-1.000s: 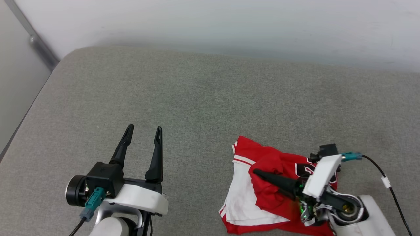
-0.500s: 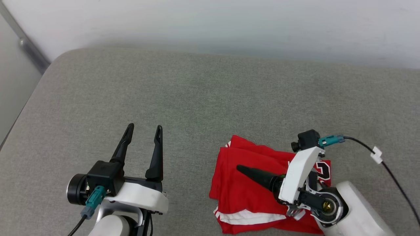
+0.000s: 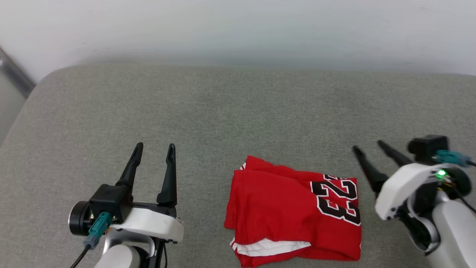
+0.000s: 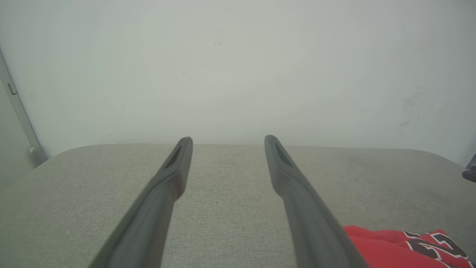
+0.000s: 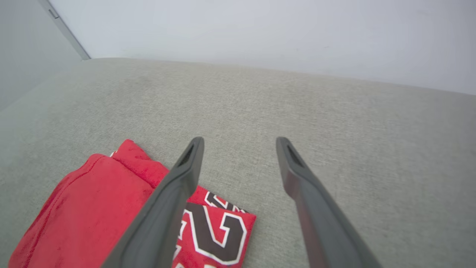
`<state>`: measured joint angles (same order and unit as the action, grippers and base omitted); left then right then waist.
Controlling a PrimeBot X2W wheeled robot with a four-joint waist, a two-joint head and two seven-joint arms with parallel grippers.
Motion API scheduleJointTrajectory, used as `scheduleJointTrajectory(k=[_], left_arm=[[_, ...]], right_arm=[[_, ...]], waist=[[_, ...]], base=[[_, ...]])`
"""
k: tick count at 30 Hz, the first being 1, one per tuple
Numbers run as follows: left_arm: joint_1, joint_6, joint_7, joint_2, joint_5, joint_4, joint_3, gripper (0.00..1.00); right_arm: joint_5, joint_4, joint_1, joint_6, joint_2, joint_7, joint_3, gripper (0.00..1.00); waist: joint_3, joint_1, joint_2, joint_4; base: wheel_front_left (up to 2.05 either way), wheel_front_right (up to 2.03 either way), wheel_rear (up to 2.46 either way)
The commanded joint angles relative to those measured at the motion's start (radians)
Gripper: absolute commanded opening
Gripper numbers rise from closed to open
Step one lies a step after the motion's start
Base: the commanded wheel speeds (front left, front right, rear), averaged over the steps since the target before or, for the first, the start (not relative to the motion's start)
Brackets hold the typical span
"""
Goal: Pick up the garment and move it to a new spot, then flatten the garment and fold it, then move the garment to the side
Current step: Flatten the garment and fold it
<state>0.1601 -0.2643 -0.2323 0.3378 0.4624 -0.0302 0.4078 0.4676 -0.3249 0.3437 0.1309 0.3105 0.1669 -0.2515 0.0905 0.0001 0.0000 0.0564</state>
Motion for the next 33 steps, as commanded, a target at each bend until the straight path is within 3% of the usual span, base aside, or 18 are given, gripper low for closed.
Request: scheduleJointTrajectory(k=[1,5,10,20,33], left_arm=[[-0.011,-0.005,-0.005,0.005,0.004,0.003,-0.007,1.0],[-0.022,-0.012,-0.01,0.013,0.007,0.007,-0.019,1.0],[-0.04,-0.017,-0.015,0.019,0.012,0.016,-0.033,1.0],[-0.096,-0.034,-0.016,0.028,0.026,0.037,-0.043,1.0],[-0.171,-0.049,-0.01,0.042,0.037,0.046,-0.037,1.0]], right_arm=[[-0.019,0.02,-0.023,0.0,-0.013,-0.025,0.035,1.0],[-0.094,0.122,-0.098,0.0,-0.041,-0.132,0.177,1.0],[-0.157,0.263,-0.193,0.0,-0.087,-0.191,0.278,1.0],[-0.213,0.464,-0.376,0.0,-0.159,-0.165,0.298,1.0],[-0.251,0.57,-0.479,0.0,-0.196,-0.095,0.325,1.0]], waist=[[-0.002,-0.0001,0.0,-0.007],[-0.006,-0.0001,0.0,-0.024],[-0.017,-0.0001,0.0,-0.046],[-0.075,-0.0001,0.0,-0.068],[-0.108,-0.0001,0.0,-0.07]], base=[[0.0,0.0,0.0],[0.0,0.0,0.0],[0.0,0.0,0.0],[0.0,0.0,0.0],[0.0,0.0,0.0]])
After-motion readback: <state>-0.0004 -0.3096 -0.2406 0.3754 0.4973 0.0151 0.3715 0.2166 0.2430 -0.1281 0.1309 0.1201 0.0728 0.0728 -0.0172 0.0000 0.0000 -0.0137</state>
